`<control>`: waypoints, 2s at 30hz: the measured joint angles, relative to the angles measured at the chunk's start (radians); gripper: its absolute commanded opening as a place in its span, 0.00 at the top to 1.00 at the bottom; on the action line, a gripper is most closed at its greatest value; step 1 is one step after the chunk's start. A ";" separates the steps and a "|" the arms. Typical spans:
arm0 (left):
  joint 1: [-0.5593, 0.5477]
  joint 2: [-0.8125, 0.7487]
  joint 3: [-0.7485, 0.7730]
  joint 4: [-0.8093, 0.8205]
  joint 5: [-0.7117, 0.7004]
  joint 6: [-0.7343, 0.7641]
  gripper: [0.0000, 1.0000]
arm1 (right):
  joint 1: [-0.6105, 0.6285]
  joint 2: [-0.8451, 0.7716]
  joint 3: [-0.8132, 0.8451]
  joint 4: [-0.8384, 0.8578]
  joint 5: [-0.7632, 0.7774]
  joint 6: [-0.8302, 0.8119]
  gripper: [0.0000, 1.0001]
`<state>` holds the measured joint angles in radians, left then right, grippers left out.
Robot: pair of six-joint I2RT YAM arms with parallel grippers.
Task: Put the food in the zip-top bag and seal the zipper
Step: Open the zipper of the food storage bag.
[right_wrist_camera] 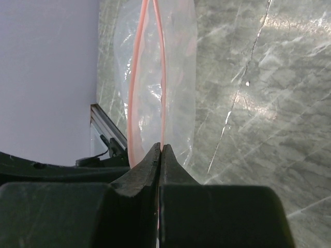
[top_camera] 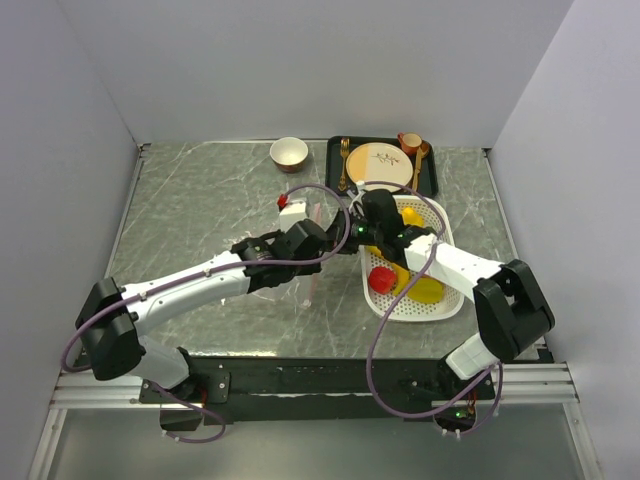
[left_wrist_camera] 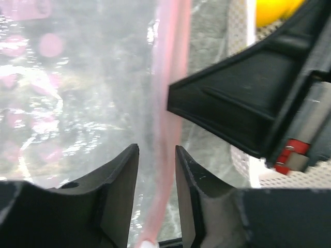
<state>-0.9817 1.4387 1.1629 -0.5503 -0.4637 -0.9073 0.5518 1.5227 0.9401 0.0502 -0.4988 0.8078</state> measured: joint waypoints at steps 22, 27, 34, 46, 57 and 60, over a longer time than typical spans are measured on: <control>0.000 0.032 0.046 -0.060 -0.067 0.003 0.75 | 0.000 -0.037 0.000 -0.017 -0.005 -0.017 1.00; 0.000 0.032 0.046 -0.062 -0.077 0.002 0.99 | 0.000 -0.037 0.000 -0.021 -0.006 -0.022 1.00; 0.000 0.026 0.063 -0.112 -0.118 -0.001 0.99 | 0.000 -0.012 0.016 -0.102 0.083 -0.075 1.00; 0.031 -0.107 0.062 -0.205 -0.167 -0.007 0.99 | 0.001 0.205 0.094 -0.208 0.229 -0.138 0.95; 0.032 0.013 0.063 -0.167 -0.134 -0.003 0.99 | 0.002 0.018 0.103 -0.230 0.275 -0.172 0.39; 0.032 0.036 0.063 -0.154 -0.123 0.000 0.99 | 0.001 -0.079 0.103 -0.264 0.349 -0.179 0.36</control>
<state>-0.9497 1.4750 1.2255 -0.7048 -0.5869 -0.9073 0.5529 1.4433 1.0428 -0.2138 -0.1501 0.6285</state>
